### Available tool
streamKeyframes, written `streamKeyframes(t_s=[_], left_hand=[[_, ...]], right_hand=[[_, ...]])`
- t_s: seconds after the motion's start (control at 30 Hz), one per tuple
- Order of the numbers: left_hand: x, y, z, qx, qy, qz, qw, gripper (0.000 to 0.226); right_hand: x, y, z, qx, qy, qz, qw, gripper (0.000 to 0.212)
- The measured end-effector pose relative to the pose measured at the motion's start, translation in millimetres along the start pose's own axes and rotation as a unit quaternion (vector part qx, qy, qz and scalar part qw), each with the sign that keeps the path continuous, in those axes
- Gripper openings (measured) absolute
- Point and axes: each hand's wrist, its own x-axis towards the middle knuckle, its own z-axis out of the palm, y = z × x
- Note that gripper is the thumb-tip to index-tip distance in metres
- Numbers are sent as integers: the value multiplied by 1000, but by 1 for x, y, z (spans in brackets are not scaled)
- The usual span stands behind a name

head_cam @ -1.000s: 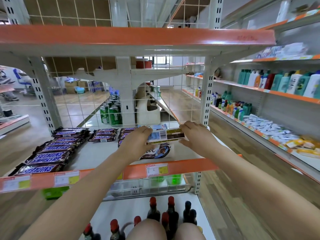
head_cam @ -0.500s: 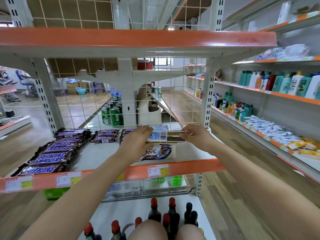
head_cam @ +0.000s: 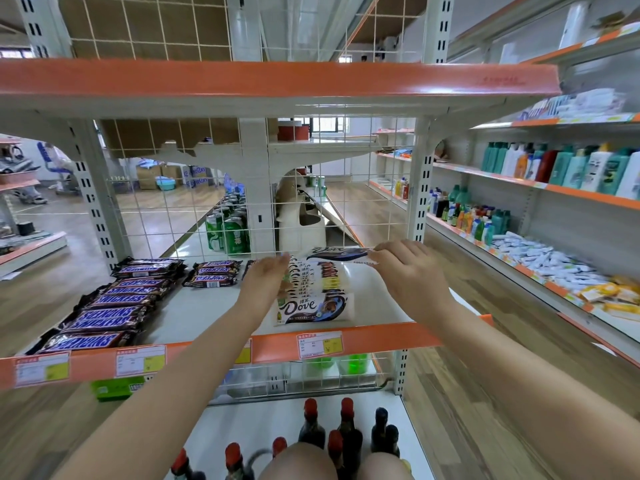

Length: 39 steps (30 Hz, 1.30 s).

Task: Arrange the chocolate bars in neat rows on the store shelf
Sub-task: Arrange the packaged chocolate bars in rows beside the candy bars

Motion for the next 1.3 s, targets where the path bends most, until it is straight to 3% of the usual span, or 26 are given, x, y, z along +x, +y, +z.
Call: streamKeyframes(t_s=[0.07, 0.13, 0.27, 0.37, 0.4, 0.5, 0.57, 0.63, 0.67, 0.73, 0.77, 0.83, 0.93, 1.07, 1.23, 1.3], left_hand=[[-4, 9, 2, -125, -50, -92, 987, 35], [-8, 14, 3, -209, -98, -133, 964, 30], [-12, 12, 7, -265, -108, -144, 947, 8], [-12, 10, 10, -278, -96, -131, 947, 30], [-11, 8, 11, -278, -91, -128, 948, 41], [-10, 5, 13, -271, -70, -114, 953, 57], [-9, 4, 13, -278, -56, -105, 953, 57], [-9, 4, 13, -280, -52, -100, 953, 58], [-8, 3, 13, -279, -53, -98, 954, 58], [-7, 1, 13, -271, -57, -94, 956, 58], [-8, 1, 13, -266, -58, -93, 958, 58], [-8, -1, 13, -260, -63, -92, 959, 56], [-8, -3, 14, -258, -68, -90, 960, 43], [-12, -6, 12, -236, -96, -79, 964, 15], [-12, -15, 0, -137, -120, -58, 981, 20], [-12, -16, -2, -124, -120, -50, 984, 12]], right_hand=[[-4, 1, 0, -15, 25, -35, 999, 4], [-5, 0, -1, -17, 36, -77, 996, 5], [-8, -1, -2, -21, 45, -128, 990, 17], [-17, 4, 3, -33, 15, -121, 992, 12], [-19, 5, 5, -35, 2, -104, 994, 15], [-21, 6, 12, -19, -26, 18, 999, 50], [-17, 3, 9, 18, -25, 144, 989, 53], [-7, -1, 0, 145, -55, 315, 936, 39], [-1, -1, -4, 229, -77, 401, 884, 33], [12, 2, -7, 385, -119, 537, 741, 32], [17, 5, -7, 430, -146, 572, 683, 38], [21, 8, -8, 458, -228, 593, 622, 45], [14, 3, 0, 445, -298, 572, 621, 34], [13, -3, 4, 471, -250, 562, 633, 10], [11, -3, 3, 471, -228, 541, 658, 8], [11, -3, 5, 472, -230, 532, 664, 7]])
